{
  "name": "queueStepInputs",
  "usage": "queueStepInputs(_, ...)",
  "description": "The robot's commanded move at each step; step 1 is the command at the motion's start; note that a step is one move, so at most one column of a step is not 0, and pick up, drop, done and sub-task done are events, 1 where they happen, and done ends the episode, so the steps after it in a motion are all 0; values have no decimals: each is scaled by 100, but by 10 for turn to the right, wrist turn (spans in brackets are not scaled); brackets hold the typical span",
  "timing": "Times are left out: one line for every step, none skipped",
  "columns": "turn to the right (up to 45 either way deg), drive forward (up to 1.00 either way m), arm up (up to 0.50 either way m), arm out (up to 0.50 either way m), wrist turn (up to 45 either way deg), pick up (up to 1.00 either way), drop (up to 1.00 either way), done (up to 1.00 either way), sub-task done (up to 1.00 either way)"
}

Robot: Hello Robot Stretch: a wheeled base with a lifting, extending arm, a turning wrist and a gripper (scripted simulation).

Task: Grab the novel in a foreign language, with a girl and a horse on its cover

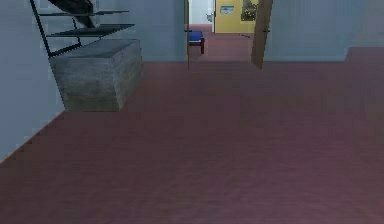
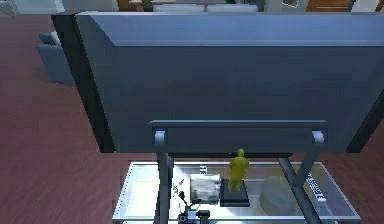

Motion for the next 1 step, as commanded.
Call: queueStepInputs(0,0,0,0,0,100,0,0,0)
